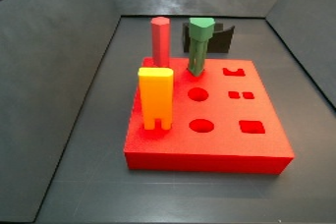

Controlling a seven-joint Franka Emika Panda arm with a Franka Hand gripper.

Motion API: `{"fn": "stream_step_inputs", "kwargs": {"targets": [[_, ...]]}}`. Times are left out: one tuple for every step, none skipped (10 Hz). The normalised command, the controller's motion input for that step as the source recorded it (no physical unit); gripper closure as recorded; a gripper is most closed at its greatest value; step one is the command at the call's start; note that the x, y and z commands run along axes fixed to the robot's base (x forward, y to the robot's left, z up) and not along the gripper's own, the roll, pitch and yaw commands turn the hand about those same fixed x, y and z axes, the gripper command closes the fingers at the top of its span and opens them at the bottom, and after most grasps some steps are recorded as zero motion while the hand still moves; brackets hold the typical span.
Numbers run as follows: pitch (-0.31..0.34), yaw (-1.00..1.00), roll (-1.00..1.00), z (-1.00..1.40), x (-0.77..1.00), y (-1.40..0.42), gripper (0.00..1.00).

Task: Pick up the round object. Move up. Move to above the board. Insert the round object.
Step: Move to above the board, then insert the round object.

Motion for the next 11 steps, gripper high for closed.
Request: {"fn": "stream_step_inputs", "kwargs": {"targets": [[0.129,0.01,0.01,0.06,0.36,-0.97,1.00],[0.134,0.01,0.02,0.05,0.31,-0.76,1.00],[0.133,0.01,0.03,0.04,0.20,-0.39,1.00],[0.106,0.01,0.03,0.04,0.13,-0.24,1.00],[-0.103,0.00,0.00,-0.08,0.00,-0.04,1.00],[-0.167,0.00,0.02,-0.09,0.44,-0.13,1.00],[-0.106,0.03,0.11,0.00,1.00,-0.17,1.00],[-0.060,0.02,0.12,0.05,1.00,-0.10,1.00],[-0.051,0.01,0.16,0.09,1.00,-0.06,1.00],[-0.041,0.01,0.17,0.07,1.00,0.00,1.00],[0.000,0.00,0.24,-0.04,1.00,-0.01,1.00]]}}
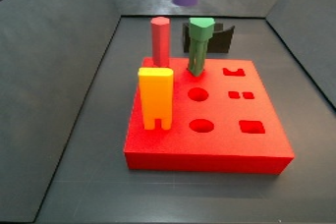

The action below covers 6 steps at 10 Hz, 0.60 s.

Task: Pick up the round object. Move up. Move to above the board. Insert the round object.
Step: Insert the round object.

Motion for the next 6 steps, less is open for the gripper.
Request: {"fn": "stream_step_inputs", "kwargs": {"targets": [[0.027,0.00,0.22,-0.29,1.00,-0.06,1.00],[0.000,0.00,0.16,-0.76,0.94,-0.17,1.00],[0.000,0.00,0.01,-0.85,0.64,-0.07,1.00],[-0.043,0.00,0.00,-0.82,0.48,-0.03,1.00],[-0.089,0.00,0.05,-0.82,0.41,-0.09,1.00],[-0.100,0.00,0.07,-0.82,0.34,-0.09,1.00]]}}
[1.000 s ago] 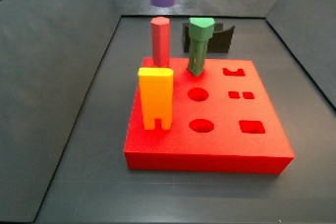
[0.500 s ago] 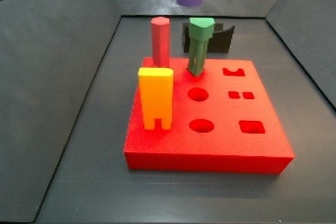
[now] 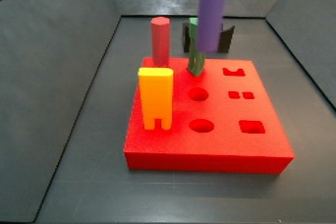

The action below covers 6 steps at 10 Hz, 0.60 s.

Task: Pick up the round object. Move up. Move to above the board. Insert the round object.
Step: Insert the round object.

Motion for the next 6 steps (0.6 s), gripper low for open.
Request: {"fn": "stream_step_inputs", "kwargs": {"targets": [[-0.087,0.00,0.07,-0.74,0.22,-0.11,1.00],[-0.091,0.03,0.11,-0.60,0.09,-0.11,1.00],[-0.076,0.06,0.16,-0.50,0.00,-0.12,1.00],[-0.027,0.01,0.15,-0.40,0.00,-0.12,1.00],[0.000,0.00,0.10,-0.41,0.00,-0.12,1.00],[0.053,0.00,0.00,-0.34,0.00,-0.01,1.00]]}}
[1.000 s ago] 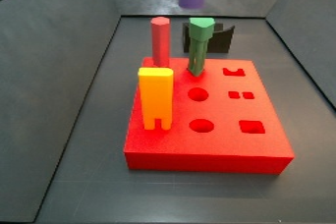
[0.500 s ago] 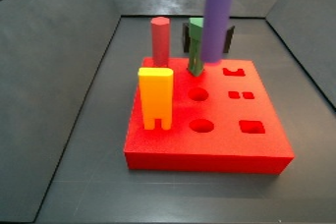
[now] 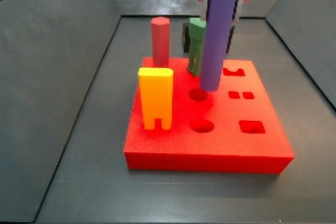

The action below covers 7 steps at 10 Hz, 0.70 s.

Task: Pick up the round object. Move up. Move to above the board. Insert the round object.
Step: Insert the round object.

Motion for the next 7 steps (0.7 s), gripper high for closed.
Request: {"fn": "stream_step_inputs", "kwargs": {"targets": [[0.009,0.00,0.05,-0.17,-0.03,0.00,1.00],[0.013,0.00,0.08,-0.05,-0.04,0.00,1.00],[0.000,0.00,0.06,0.00,-0.15,0.00,1.00],[0.000,0.00,0.05,0.03,-0.23,0.00,1.00],[0.000,0.00,0.05,0.00,-0.25,0.00,1.00],[0.000,0.00,0.06,-0.03,-0.16,0.00,1.00],[-0.010,0.00,0.00,-0.02,0.00,0.00,1.00]]}}
